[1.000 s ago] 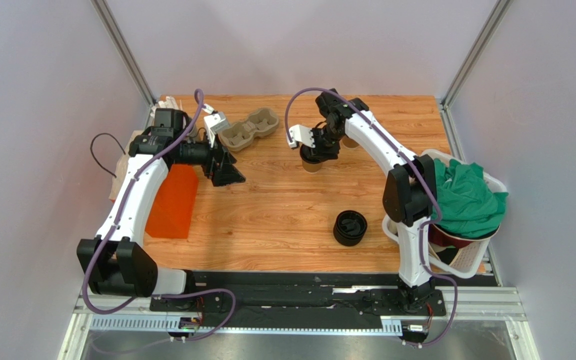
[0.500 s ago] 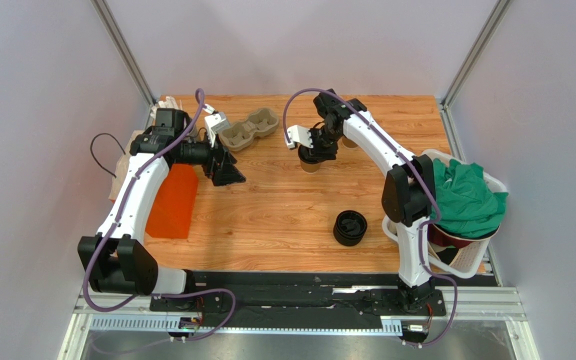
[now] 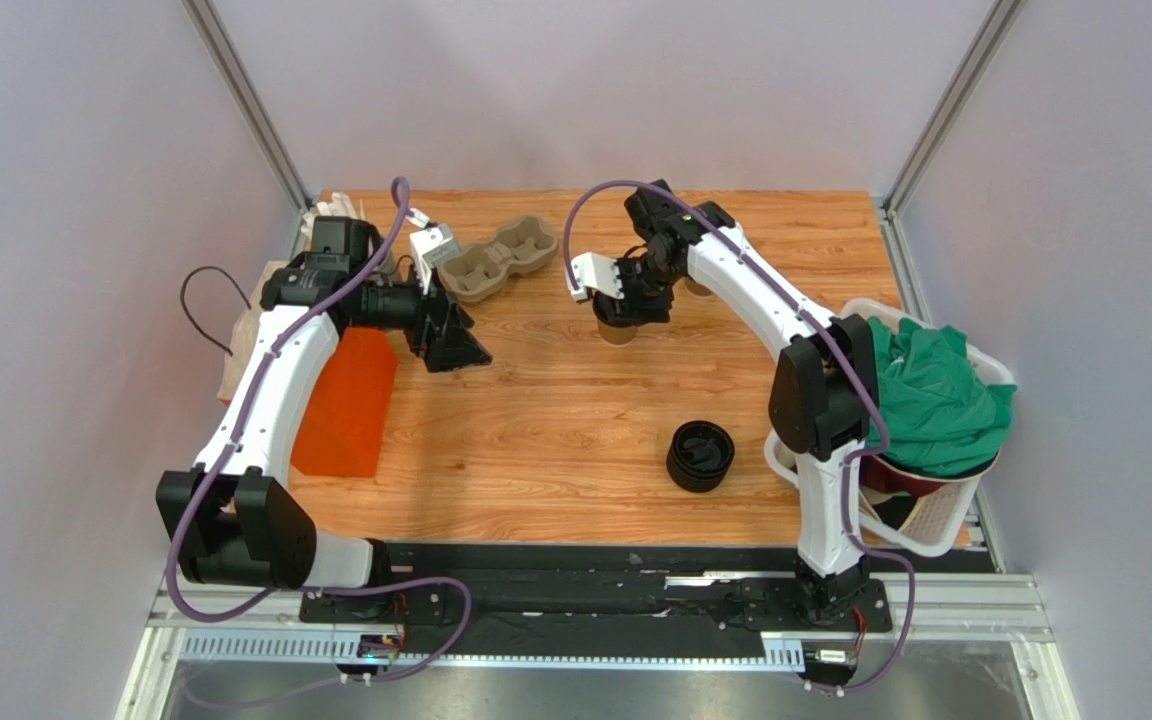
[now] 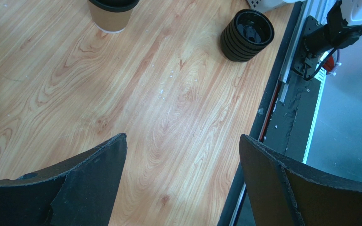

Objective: Pack the takeout coffee

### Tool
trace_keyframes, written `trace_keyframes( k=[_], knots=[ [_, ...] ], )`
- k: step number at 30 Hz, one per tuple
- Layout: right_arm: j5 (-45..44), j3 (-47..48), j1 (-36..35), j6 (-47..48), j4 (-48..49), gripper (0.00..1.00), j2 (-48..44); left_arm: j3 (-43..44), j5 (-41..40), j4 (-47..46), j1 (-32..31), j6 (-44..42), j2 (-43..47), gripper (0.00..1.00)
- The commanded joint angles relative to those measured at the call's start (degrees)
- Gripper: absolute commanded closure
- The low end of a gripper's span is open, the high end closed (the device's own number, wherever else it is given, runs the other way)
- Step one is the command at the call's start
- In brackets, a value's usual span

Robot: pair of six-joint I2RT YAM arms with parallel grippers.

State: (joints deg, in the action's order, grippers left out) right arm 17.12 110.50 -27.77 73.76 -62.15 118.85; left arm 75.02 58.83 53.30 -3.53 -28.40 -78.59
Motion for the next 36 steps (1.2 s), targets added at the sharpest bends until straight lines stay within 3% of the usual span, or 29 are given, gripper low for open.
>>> trace_keyframes(
  k=[1, 27, 36],
  knots=[
    [1.2, -0.3, -0.7, -0.1, 2.6, 0.47, -3.7, 0.4, 1.9, -0.8, -0.1, -0.2, -0.4, 0.03],
    [1.0, 2.6, -1.3, 0.4, 0.5, 0.56, 3.1, 0.6, 2.0, -0.6, -0.1, -0.2, -1.4, 0.03],
    [0.4, 3.1, -1.3, 0.6, -1.1, 0.71, 2.9, 0.6, 2.2, -0.6, -0.1, -0.2, -1.6, 0.03]
  ],
)
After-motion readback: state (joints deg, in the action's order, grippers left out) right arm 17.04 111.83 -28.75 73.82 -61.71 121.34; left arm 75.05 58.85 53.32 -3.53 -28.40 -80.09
